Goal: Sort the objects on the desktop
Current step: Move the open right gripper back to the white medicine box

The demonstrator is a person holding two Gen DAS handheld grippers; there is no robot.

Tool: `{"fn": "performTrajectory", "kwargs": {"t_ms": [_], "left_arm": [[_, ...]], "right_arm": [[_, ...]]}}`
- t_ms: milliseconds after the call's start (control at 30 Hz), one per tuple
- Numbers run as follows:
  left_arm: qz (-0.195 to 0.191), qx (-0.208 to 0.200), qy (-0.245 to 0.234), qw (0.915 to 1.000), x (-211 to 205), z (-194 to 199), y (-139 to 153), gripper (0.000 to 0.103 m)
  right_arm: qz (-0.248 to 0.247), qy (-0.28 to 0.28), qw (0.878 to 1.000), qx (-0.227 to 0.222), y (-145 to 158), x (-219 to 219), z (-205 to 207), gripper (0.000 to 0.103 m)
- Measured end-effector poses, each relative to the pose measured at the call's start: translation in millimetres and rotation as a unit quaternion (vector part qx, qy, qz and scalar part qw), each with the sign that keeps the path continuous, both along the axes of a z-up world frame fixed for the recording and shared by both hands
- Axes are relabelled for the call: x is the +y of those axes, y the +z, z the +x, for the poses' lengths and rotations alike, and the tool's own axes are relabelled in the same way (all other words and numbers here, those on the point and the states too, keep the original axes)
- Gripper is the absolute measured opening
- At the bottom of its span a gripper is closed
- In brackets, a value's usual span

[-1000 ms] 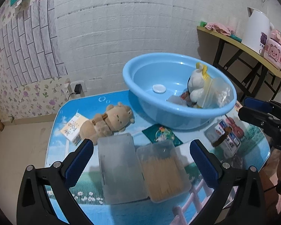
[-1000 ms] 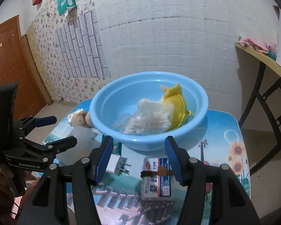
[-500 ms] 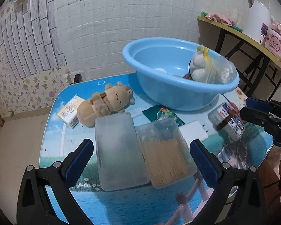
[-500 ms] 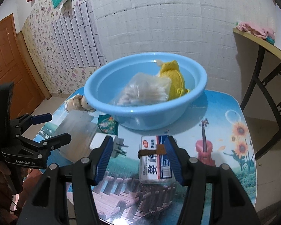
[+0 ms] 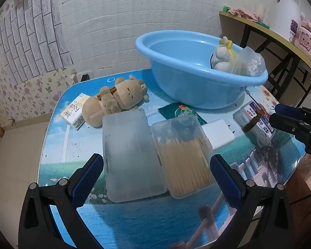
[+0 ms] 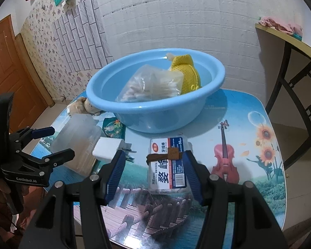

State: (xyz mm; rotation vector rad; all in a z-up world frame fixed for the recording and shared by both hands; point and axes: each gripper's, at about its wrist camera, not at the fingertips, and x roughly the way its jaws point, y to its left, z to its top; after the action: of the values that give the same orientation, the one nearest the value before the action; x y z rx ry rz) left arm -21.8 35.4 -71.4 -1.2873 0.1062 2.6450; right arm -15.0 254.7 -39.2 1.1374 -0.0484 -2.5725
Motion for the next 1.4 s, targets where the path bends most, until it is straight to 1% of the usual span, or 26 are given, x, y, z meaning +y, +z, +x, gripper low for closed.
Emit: {"fn": "performTrajectory", "kwargs": {"t_ms": [167, 267, 600, 733, 867, 1000, 1033, 1200, 1400], "left_arm": [[-0.001, -0.006, 0.000, 1.0000, -2.1, 2.7, -5.1, 0.103], [0.007, -0.008, 0.000, 0.9999, -4.4, 3.7, -6.3, 0.103], [0.008, -0.007, -0.009, 0.9999, -1.7, 5.0, -6.1, 0.103], [0.028, -0.004, 0.005, 0.9996, -16.6, 4.6, -2.5, 0.103], [0.019, -0.003, 0.025, 0.9995, -31.5, 1.7, -3.1, 0.103], [0.019, -0.012, 0.044, 0.9988, -44.8, -0.8, -9.8, 0.103], [0.024, -0.011, 0.045, 0.9986, -47.2, -0.8, -11.3, 0.103], [0.039, -0.010, 0.043, 0.9983, -46.4, -2.8, -13.5, 0.103], [0.055, -0.014, 0.023, 0.9981, -34.7, -5.0, -15.2, 0.103]], "right_arm": [[-0.003, -0.010, 1.000, -0.009, -7.5, 8.6, 2.0, 0.057], [-0.002, -0.014, 1.000, -0.016, -10.8, 10.6, 0.8, 0.057], [0.005, -0.006, 1.000, -0.027, -19.6, 7.3, -1.1, 0.057], [0.005, -0.009, 0.999, -0.031, -22.5, 8.6, -2.2, 0.057], [0.005, -0.011, 0.999, -0.035, -25.2, 9.3, -3.4, 0.057], [0.009, -0.011, 0.999, -0.035, -26.9, 8.5, -4.8, 0.057], [0.010, -0.011, 0.999, -0.036, -27.1, 7.9, -5.3, 0.057], [0.014, -0.012, 0.999, -0.044, -30.9, 5.6, -8.1, 0.057], [0.025, -0.010, 0.999, -0.045, -36.3, 2.9, -11.4, 0.057]]}}
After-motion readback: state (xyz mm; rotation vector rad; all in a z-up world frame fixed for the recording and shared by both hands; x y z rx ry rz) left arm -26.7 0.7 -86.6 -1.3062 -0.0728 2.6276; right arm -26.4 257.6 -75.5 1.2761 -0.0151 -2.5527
